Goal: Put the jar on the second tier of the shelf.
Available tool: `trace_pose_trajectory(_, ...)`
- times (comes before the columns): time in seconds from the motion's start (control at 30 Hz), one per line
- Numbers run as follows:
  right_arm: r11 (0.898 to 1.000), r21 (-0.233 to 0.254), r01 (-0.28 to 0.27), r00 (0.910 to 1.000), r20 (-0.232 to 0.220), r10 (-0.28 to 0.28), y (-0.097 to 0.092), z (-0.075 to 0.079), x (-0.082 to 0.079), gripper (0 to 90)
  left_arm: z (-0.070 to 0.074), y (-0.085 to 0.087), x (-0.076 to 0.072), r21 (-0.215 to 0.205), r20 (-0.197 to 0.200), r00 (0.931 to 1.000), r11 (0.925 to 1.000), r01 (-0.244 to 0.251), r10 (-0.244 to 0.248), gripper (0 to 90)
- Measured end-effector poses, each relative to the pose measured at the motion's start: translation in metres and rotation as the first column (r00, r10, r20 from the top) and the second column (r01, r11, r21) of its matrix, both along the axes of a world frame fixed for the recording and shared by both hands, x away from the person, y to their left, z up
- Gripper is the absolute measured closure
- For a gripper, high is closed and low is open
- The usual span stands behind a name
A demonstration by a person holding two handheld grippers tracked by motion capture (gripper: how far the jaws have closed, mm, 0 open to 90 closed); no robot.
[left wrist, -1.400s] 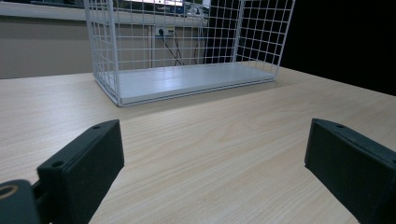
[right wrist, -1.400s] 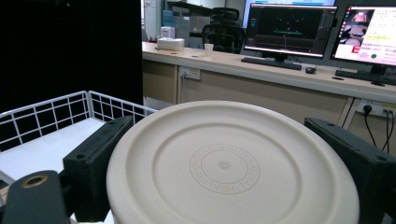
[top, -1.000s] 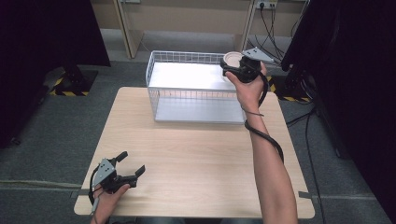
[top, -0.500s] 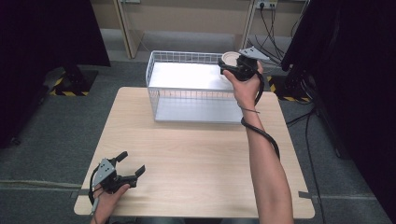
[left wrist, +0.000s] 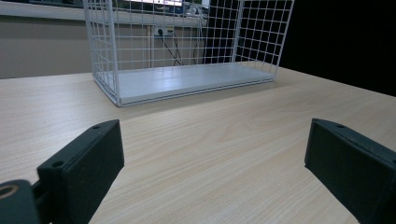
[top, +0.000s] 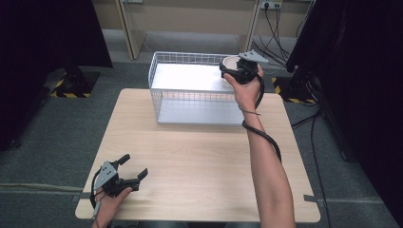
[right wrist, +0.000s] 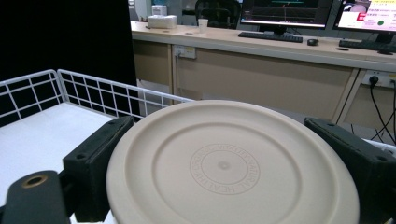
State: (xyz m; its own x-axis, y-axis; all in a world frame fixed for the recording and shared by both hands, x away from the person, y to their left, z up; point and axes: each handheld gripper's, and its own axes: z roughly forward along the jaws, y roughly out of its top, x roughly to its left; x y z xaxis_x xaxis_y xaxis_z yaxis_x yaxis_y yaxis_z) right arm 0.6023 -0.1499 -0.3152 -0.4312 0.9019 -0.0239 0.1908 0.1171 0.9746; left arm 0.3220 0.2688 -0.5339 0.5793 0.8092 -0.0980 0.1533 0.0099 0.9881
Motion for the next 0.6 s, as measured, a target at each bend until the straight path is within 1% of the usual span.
trace_pose_trajectory(0.3, 1.0, 0.006, 0.012, 0.9999, -0.007, -0.012, 0.0004, -0.0065, 0.0037, 12.0, -0.0001, 0.0001, 0.0, -0.001, 0.001, 1.0, 1.0, 0.002, -0.002, 4.1)
trace_pose_trajectory(0.6, 1.0, 0.012, 0.006, 1.0, -0.001, -0.006, 0.0016, -0.0086, 0.0036, 11.6, 0.0001, -0.0003, -0.0001, 0.006, 0.001, 1.0, 1.0, 0.003, -0.003, 4.0)
